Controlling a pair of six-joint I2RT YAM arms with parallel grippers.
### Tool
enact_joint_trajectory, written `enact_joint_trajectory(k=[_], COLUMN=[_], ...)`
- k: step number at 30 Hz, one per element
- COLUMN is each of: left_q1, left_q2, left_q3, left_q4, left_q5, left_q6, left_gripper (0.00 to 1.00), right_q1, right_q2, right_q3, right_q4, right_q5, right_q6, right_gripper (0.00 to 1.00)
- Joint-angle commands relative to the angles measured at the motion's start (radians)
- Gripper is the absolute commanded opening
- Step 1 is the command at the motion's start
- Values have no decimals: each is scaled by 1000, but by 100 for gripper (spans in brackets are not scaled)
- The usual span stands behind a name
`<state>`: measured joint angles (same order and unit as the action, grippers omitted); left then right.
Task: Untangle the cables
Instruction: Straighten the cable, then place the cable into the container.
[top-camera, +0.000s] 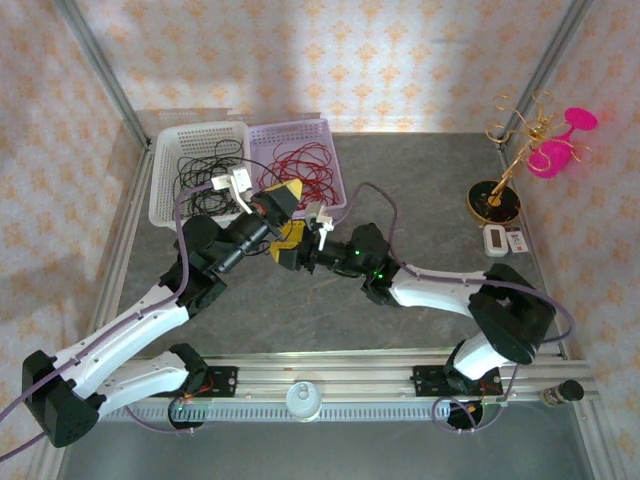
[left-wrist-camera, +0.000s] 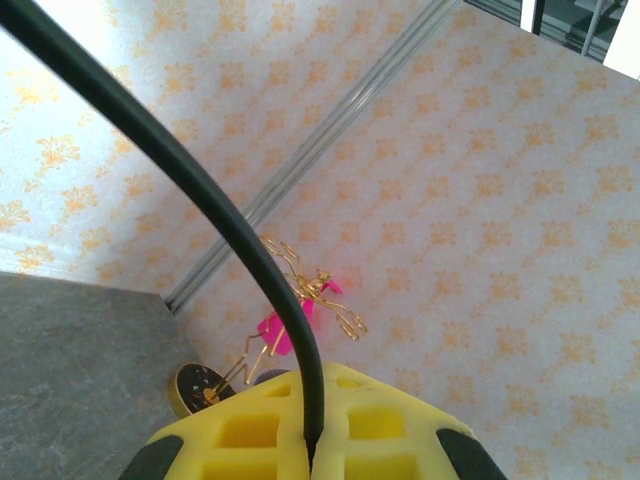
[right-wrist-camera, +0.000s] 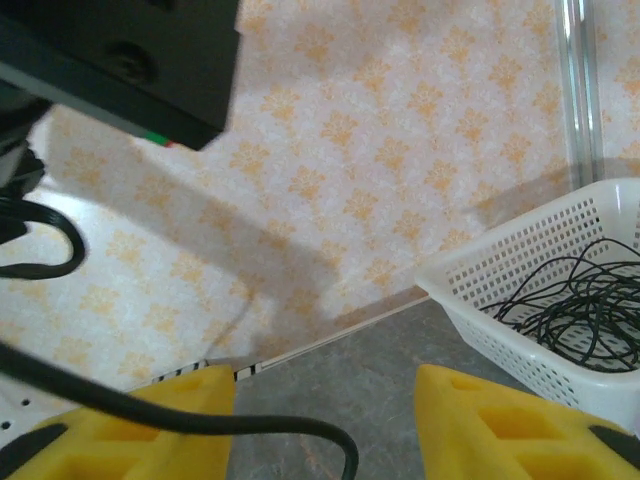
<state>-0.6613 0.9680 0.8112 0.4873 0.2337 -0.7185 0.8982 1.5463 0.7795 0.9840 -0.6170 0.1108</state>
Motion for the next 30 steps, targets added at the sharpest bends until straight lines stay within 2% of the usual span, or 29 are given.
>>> enact_joint_trajectory(k=[1, 7, 12, 15, 17, 18, 20, 21, 26, 30], left_q1=[-4, -4, 6, 52, 105, 140, 213, 249, 417, 566], left_q2=[-15, -20, -11, 6, 8, 8, 10, 17, 83, 151], left_q3=[37, 61, 131, 174, 177, 177, 179, 190, 231, 235], left_q4=[35, 9, -112, -203, -224, -232, -248, -268, -342, -314], left_q5=[-26, -61, -152, -207, -223, -220, -208, -208, -213, -122], left_q6=[-15, 16, 125, 191, 204, 208, 236, 263, 368, 363], left_gripper=[0, 0, 0, 0, 0, 0, 0, 0, 0, 0], right_q1=[7, 5, 5, 5, 7, 7, 7, 7, 7, 7], right_q2=[74, 157, 164, 147, 131, 121, 99, 84, 11, -56], right_q3=[35, 47, 21, 1, -7, -11, -19, -21, 11, 72], right_q4=[110, 174, 140, 80, 29, 4, -55, -99, -373, -613], right_q5=[19, 57, 87, 89, 87, 92, 109, 121, 202, 327], right_q6=[2, 59, 76, 83, 88, 89, 89, 85, 81, 85], right_gripper=[45, 16, 7, 5, 8, 15, 35, 41, 46, 47])
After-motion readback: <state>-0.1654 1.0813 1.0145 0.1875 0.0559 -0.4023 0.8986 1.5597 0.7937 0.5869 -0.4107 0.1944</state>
